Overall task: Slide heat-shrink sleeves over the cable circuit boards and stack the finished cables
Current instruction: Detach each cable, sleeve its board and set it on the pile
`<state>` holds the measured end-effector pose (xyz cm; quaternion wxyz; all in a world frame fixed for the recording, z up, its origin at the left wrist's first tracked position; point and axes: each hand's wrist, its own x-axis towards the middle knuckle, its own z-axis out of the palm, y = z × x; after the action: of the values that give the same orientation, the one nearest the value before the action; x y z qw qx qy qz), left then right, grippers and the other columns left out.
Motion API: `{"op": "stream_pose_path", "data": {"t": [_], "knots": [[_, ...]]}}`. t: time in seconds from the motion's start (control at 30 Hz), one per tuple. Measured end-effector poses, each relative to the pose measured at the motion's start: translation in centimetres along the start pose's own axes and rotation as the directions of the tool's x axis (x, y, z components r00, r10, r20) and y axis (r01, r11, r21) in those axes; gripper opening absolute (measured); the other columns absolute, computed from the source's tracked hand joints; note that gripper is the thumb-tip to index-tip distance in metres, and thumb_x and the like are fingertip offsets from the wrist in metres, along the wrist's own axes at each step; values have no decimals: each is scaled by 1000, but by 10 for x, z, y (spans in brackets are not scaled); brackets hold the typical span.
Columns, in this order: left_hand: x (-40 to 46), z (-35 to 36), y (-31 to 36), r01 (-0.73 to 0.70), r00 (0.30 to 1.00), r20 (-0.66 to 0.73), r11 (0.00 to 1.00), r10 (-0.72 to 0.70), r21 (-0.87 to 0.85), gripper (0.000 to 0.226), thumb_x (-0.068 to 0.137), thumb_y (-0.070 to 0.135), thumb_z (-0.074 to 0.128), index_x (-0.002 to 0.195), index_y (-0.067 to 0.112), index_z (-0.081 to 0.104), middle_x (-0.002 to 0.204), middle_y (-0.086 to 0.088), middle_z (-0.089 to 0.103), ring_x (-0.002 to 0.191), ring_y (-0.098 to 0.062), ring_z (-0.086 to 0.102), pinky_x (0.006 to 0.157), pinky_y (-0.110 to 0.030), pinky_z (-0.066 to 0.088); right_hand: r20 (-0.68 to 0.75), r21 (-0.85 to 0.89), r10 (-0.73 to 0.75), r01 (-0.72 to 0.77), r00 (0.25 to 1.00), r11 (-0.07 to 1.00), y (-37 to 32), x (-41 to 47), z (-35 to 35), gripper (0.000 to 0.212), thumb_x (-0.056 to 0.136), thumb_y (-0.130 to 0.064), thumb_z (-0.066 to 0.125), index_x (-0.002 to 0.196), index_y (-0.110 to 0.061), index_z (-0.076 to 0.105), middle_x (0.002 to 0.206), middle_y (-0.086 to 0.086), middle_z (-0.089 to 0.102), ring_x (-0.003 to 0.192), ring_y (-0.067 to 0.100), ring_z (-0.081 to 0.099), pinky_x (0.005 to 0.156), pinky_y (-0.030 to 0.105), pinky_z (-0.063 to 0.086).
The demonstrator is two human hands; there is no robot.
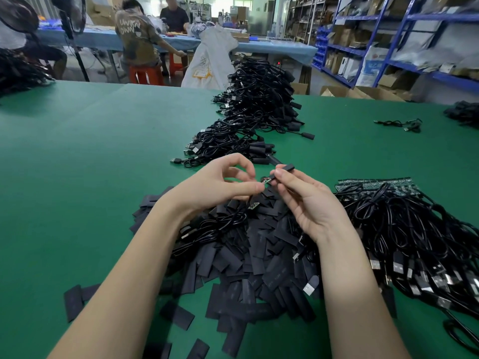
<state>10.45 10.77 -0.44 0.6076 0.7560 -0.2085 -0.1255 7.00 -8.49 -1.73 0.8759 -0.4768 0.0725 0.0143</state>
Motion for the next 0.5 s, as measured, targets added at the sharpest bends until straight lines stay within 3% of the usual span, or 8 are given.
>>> {"op": "stream_pose_path", "data": {"t": [0.1,0.2,0.3,0.37,0.5], "knots": [[0,3,1,-63,998,-11,990,65,123,19,85,12,81,95,11,65,83,3,69,75,-11,64,74,-18,50,-22,27,-10,11,1000,1000,1,0,2,23,63,-9,82,86,-6,81,90,9,78,75,10,74,66,13,56],[1,6,1,-82,994,-53,985,91,153,14,86,10,79,94,10,67,80,-1,73,77,-13,64,79,-28,53,-40,41,-7,9,999,999,2,1,2,29,64,-8,81,92,-4,78,90,9,78,76,10,74,65,13,56],[1,8,0,-104,987,-104,982,122,159,12,85,7,79,92,9,70,84,-7,78,81,-26,72,90,-42,56,-44,52,-1,3,999,999,3,1,2,33,66,-10,82,97,-2,77,92,9,78,77,10,74,66,13,56],[1,8,0,-119,983,-119,978,141,169,11,85,6,80,92,9,71,83,-7,78,86,-32,74,90,-44,56,-37,53,3,-1,999,999,3,2,1,35,65,-11,83,99,-2,77,93,9,78,78,10,74,67,14,56],[3,11,-2,-150,976,-131,971,176,185,10,85,6,80,89,11,73,81,-5,78,76,-15,73,82,-35,59,-27,69,14,-12,1000,998,4,2,1,32,67,-10,83,97,-2,77,94,10,78,77,10,75,66,14,57]]}}
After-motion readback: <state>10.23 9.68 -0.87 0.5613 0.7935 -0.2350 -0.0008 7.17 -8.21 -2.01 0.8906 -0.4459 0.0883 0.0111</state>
